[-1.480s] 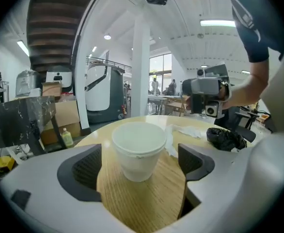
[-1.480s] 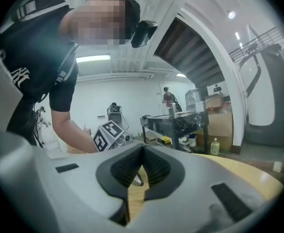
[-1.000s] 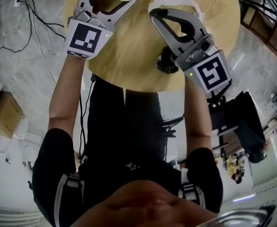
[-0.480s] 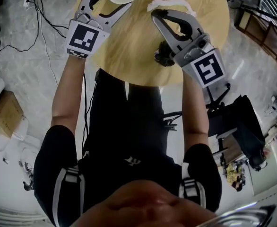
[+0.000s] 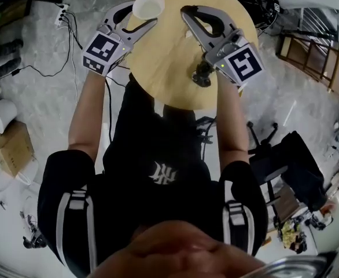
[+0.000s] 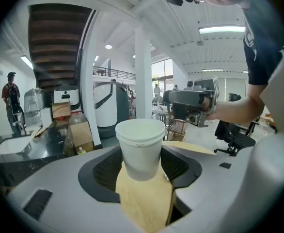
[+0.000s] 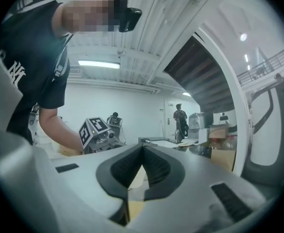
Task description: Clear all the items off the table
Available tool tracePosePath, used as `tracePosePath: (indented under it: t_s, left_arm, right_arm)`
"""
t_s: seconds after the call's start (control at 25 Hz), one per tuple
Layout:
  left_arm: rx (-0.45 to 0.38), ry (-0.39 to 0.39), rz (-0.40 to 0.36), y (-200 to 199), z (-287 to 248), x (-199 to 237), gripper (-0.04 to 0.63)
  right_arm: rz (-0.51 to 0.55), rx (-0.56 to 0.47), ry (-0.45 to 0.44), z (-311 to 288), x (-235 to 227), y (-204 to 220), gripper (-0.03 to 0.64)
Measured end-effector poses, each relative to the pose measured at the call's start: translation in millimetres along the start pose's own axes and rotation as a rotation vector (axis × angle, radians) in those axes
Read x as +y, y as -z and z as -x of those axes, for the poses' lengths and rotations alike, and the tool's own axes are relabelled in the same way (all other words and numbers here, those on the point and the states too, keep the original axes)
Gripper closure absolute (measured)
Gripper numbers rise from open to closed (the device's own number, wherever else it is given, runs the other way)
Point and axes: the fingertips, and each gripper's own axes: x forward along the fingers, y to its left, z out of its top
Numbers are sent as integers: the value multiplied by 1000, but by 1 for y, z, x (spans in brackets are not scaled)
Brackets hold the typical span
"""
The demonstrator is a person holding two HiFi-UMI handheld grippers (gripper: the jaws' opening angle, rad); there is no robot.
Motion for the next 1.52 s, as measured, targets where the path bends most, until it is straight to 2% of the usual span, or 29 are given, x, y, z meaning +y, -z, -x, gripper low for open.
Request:
tracePosePath:
  t_s: [0.16, 0.28, 0.48, 0.64, 0.84, 1.08, 1.52]
  left_arm:
    - [-26, 19, -21, -15, 23, 61, 333]
    - [-55, 41, -17, -19, 35, 117, 333]
    - [-64, 81, -55, -15, 48, 209, 333]
    - [-52, 69, -68, -6, 51, 276, 333]
    - [-46, 34, -54, 7, 37, 345, 333]
    - [-44, 22, -28, 19, 8, 389, 333]
    - [-35, 21, 3, 49, -25, 416, 333]
  right_arm:
    - [17, -18, 44, -61, -15, -22, 612]
    - [1, -17, 96, -114, -33, -25, 612]
    - [-25, -31, 168, -201, -61, -26, 612]
    - [-29, -45, 172, -255, -73, -26, 614]
    - [-22, 18, 150, -291, -77, -8, 612]
    - [-46, 45, 189, -302, -105, 11, 612]
    - [-89, 46, 207, -346, -146, 44, 612]
